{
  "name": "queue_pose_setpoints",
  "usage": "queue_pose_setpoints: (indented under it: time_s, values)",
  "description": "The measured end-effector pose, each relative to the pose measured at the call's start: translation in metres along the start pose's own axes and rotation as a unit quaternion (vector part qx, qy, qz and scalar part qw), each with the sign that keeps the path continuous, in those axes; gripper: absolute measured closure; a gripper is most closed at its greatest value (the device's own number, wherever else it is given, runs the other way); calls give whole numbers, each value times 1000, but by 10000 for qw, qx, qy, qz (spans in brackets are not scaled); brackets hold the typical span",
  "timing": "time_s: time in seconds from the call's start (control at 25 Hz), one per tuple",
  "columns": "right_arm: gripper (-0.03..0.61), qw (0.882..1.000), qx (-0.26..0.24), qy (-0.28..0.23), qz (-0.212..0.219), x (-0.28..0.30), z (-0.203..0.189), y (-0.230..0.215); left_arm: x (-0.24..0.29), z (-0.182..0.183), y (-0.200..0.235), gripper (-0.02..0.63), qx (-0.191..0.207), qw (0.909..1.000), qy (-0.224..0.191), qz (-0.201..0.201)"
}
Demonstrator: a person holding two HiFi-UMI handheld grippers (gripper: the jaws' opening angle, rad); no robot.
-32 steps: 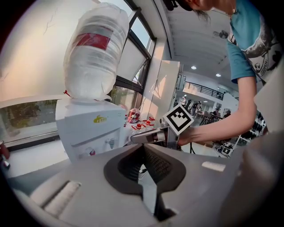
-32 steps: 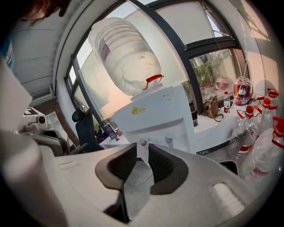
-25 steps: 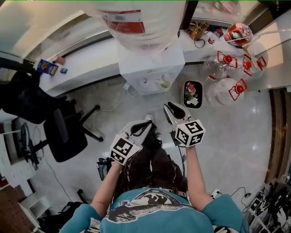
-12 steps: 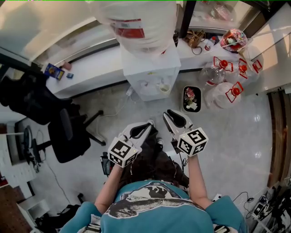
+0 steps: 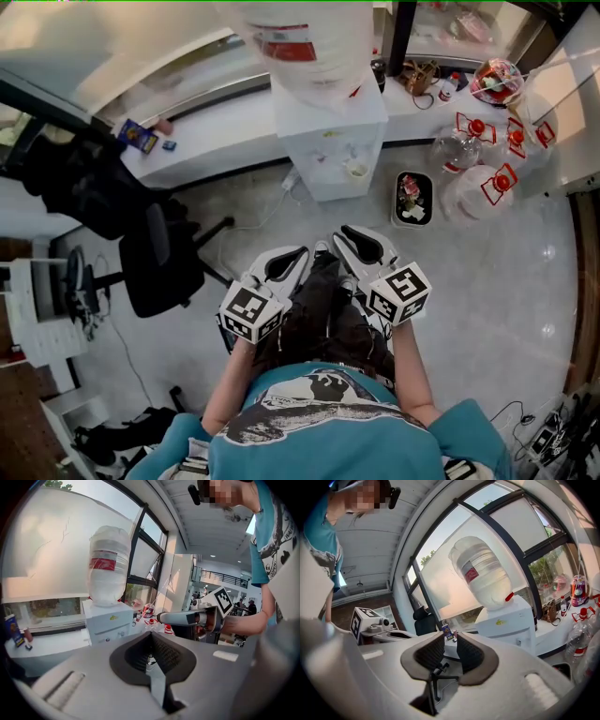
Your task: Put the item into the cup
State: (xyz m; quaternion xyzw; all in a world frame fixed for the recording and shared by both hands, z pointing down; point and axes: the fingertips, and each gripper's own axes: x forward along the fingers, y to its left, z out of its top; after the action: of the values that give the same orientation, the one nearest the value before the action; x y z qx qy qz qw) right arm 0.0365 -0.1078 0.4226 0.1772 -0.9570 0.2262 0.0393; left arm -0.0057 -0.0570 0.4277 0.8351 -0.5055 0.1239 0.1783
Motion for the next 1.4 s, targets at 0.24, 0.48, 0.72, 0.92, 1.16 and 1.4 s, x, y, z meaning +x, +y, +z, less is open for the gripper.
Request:
queue_pose_setpoints:
  time_s: [0.24,0.48,0.72,0.92,1.16,1.4]
  values:
    - [500,9997,163,-92,132,-11,-12,28,-5,-9,-11,611,-17,9999,151,-69]
    - [502,9995,269,38,154,-18,-25,33,-7,3,-16,611,-96,9998,-26,-159]
    - [515,9995,284,94,106,-14,-29,31,-22,0,-2,611,-104,9998,82,145]
    - [522,9996,156,169,169,-4,-29,46,-41,-8,-2,611,-197,9997,29,148]
    - [545,9997,86,139,196,8,-28,81,-71,-13,3,611,-84,9999,-63,95]
    - [568,9998,-44,160,122,9,-30,110,-96,-11,7,611,-52,9995,-310,48]
